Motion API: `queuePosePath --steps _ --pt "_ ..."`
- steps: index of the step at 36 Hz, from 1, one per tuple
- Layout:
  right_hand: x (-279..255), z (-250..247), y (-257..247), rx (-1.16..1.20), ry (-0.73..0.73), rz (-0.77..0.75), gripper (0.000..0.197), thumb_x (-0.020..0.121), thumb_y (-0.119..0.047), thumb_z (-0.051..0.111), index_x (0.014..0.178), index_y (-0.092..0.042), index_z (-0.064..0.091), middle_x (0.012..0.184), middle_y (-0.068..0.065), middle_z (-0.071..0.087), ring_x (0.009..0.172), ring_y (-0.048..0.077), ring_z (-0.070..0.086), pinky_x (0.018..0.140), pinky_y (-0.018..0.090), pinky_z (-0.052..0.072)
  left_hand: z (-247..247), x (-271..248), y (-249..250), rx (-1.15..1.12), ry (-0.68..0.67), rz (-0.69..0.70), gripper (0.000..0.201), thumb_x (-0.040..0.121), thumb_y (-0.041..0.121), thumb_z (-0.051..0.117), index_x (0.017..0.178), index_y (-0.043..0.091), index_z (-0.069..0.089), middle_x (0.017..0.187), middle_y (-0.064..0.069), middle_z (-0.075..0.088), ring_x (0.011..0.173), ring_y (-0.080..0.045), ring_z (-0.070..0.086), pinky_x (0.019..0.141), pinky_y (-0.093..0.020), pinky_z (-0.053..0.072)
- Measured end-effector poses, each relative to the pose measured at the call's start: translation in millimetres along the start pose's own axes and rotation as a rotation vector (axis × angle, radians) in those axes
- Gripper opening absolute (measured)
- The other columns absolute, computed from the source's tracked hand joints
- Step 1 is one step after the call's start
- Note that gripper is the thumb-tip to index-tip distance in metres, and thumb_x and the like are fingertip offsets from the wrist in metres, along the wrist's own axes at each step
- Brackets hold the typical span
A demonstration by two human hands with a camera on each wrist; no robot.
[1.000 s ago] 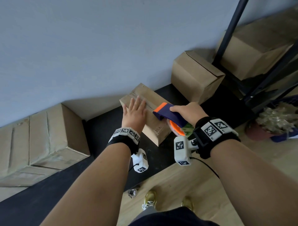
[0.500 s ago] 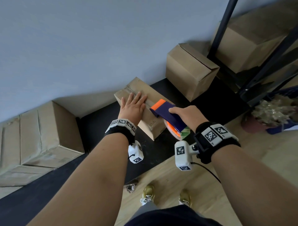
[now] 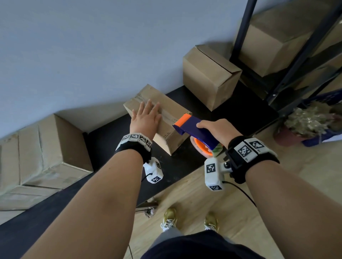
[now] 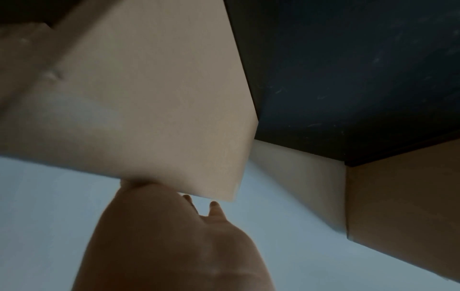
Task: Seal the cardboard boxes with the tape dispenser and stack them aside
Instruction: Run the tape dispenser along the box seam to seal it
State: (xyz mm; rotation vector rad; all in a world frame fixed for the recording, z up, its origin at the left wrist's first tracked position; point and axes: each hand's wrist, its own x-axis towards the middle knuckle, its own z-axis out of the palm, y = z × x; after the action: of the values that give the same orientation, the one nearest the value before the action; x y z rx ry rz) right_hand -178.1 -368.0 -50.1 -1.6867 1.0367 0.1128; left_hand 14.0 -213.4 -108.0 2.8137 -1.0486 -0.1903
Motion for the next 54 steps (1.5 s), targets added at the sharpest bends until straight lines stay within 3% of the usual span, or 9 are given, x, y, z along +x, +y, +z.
queuePosePath --steps 9,13,16,21,30,34,41,50,54 --pt "4 -1 -4 0.044 0.017 -0.017 0.044 0.076 -0.044 0.071 0.096 -0.004 0.066 0.089 0.011 0.068 0.082 0.026 0.065 0.070 0.032 0.047 10 -33 25 -0.128 -0.007 0.072 0.075 0.090 0.047 0.042 0.153 0.033 0.005 0.161 0.005 -0.004 0.148 -0.016 -0.010 0.119 -0.045 -0.007" --pt "3 -2 -3 0.033 -0.003 -0.032 0.038 0.079 -0.042 0.070 0.090 -0.005 0.066 0.087 0.009 0.068 0.081 0.026 0.065 0.072 0.032 0.046 14 -37 27 0.001 -0.079 0.106 0.094 0.082 0.053 0.054 0.153 0.033 -0.004 0.161 0.004 -0.012 0.146 -0.018 -0.017 0.117 -0.049 -0.013" --pt "1 -1 -2 0.020 -0.011 -0.051 0.033 0.081 -0.042 0.069 0.082 -0.009 0.065 0.083 0.006 0.067 0.080 0.023 0.064 0.070 0.032 0.045 19 -33 32 0.070 -0.055 0.078 0.085 0.090 0.059 0.045 0.152 0.033 -0.007 0.160 0.003 -0.013 0.146 -0.021 -0.018 0.116 -0.051 -0.010" --pt "1 -1 1 0.039 -0.021 -0.072 0.033 0.081 -0.040 0.069 0.081 -0.007 0.065 0.085 0.008 0.069 0.082 0.026 0.065 0.077 0.035 0.049 23 -28 39 0.143 -0.071 0.055 0.068 0.098 0.054 0.030 0.152 0.035 -0.006 0.161 0.000 -0.010 0.147 -0.029 -0.015 0.116 -0.056 -0.006" --pt "-2 -10 7 0.020 -0.030 -0.121 0.028 0.085 -0.040 0.067 0.077 -0.014 0.062 0.080 0.001 0.065 0.075 0.016 0.061 0.067 0.026 0.044 25 -27 43 0.138 -0.073 0.031 0.063 0.101 0.048 0.028 0.152 0.034 -0.005 0.161 0.000 -0.008 0.147 -0.030 -0.012 0.116 -0.058 -0.003" --pt "-2 -14 18 0.005 -0.028 -0.100 0.031 0.083 -0.042 0.068 0.081 -0.012 0.063 0.083 0.004 0.067 0.077 0.019 0.064 0.071 0.029 0.047 24 -26 43 0.151 -0.079 0.027 0.064 0.101 0.045 0.031 0.153 0.033 -0.005 0.161 0.000 -0.008 0.147 -0.031 -0.010 0.115 -0.058 -0.002" --pt "-3 -23 29 -0.045 -0.014 -0.081 0.036 0.083 -0.045 0.067 0.091 -0.010 0.064 0.085 0.004 0.066 0.077 0.018 0.062 0.065 0.027 0.044 23 -22 47 0.142 -0.093 0.020 0.062 0.102 0.043 0.030 0.153 0.032 -0.004 0.161 -0.001 -0.007 0.147 -0.030 -0.010 0.115 -0.058 -0.004" --pt "0 -20 33 -0.079 -0.023 -0.069 0.031 0.084 -0.046 0.066 0.081 -0.016 0.059 0.084 0.003 0.065 0.078 0.018 0.062 0.065 0.026 0.044 22 -24 47 0.142 -0.101 0.020 0.061 0.102 0.042 0.028 0.152 0.032 -0.006 0.161 -0.002 -0.008 0.148 -0.029 -0.009 0.116 -0.057 -0.004" --pt "3 -16 40 -0.092 -0.021 -0.037 0.034 0.082 -0.045 0.067 0.083 -0.013 0.060 0.084 0.005 0.066 0.079 0.020 0.064 0.075 0.032 0.049 22 -23 46 0.146 -0.109 0.016 0.062 0.102 0.043 0.028 0.152 0.032 -0.007 0.161 -0.002 -0.008 0.148 -0.029 -0.009 0.116 -0.057 -0.004"
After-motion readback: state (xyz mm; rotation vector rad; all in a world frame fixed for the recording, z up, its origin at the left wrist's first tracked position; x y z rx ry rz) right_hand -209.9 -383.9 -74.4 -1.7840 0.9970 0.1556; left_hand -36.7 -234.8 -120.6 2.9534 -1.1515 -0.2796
